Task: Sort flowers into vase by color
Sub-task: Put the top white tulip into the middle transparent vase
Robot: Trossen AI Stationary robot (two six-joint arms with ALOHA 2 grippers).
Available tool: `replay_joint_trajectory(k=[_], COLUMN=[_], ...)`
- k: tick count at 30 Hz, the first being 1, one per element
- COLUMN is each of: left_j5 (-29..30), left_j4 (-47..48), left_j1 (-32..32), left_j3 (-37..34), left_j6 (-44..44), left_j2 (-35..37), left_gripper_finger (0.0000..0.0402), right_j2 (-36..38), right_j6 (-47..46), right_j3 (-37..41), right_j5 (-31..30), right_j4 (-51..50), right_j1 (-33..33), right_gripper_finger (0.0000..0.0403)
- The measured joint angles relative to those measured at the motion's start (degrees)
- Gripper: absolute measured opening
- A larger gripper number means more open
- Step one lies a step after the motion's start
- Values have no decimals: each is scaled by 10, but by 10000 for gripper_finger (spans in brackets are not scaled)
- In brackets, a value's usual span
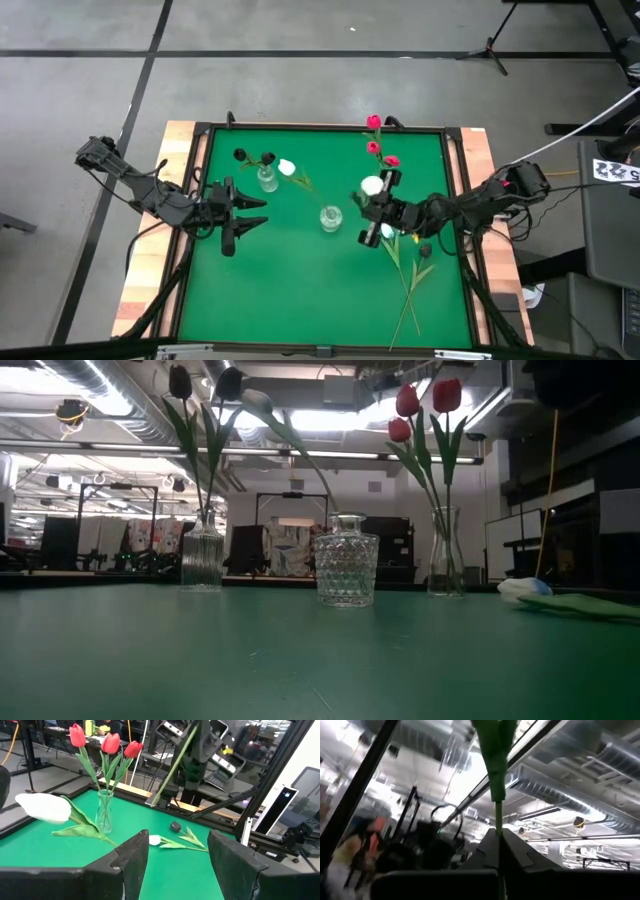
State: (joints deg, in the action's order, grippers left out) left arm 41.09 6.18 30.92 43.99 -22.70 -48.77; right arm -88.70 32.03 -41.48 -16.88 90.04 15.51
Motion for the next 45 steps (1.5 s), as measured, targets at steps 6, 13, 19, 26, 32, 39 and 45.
replay_joint_trajectory(k=[6, 13, 19, 26, 32, 39, 45], left_j5=[2, 10, 16, 16, 16, 16, 16], left_j4=[12, 18, 42, 44, 56, 57, 57], left_j1=[0, 0, 0, 0, 0, 0, 0], left_j3=[0, 0, 0, 0, 0, 0, 0], left_j6=[-14, -16, -31, -38, -50, -55, -52], left_j2=[0, -1, -1, -1, -1, -1, -1], left_gripper_finger=[200, 200, 200, 200, 200, 200, 200], right_j2=[-43, -93, -114, -140, -191, -200, -200], right_j6=[-84, -151, -169, -177, -215, -212, -213], right_j3=[-1, -2, -12, -13, -22, -28, -6], right_j5=[12, 10, 10, -17, -36, -50, -91], right_j4=[-2, -1, 1, -3, -1, 0, -1], right_j1=[-33, -63, -71, -74, -73, -78, -77], right_gripper_finger=[0, 0, 0, 0, 0, 1, 1])
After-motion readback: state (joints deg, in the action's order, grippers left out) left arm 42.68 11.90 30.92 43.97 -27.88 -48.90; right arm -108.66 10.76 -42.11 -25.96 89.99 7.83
